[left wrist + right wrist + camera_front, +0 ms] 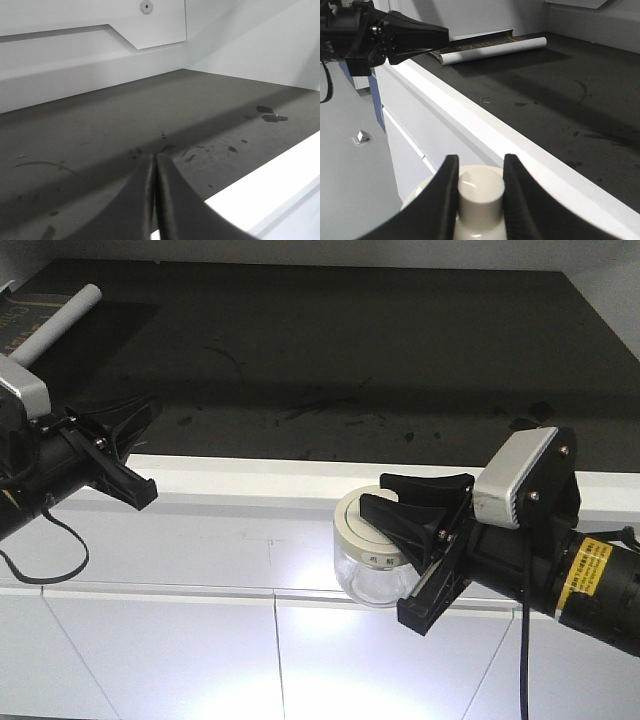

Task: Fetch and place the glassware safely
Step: 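Hold the jar in the right gripper while the base drives away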

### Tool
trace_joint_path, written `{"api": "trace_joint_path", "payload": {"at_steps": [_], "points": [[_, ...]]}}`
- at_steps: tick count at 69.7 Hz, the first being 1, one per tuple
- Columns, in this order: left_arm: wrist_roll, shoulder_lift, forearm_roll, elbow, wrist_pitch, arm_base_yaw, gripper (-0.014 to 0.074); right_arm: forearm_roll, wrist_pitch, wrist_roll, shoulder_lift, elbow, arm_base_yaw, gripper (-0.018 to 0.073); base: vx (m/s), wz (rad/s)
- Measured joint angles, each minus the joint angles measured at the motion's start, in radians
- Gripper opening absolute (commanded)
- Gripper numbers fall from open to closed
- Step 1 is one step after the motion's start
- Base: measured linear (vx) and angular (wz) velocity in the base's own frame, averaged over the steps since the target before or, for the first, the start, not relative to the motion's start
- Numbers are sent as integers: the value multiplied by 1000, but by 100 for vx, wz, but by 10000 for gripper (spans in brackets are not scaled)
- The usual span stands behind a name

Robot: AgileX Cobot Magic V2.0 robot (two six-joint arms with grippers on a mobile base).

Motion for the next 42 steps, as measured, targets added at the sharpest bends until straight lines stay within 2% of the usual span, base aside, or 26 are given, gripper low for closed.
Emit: {"api": "trace_joint_path", "payload": {"at_steps": [42], "points": [[0,0,1,0,0,0,-7,0,0,0,0,0,0,-3,0,0]]}}
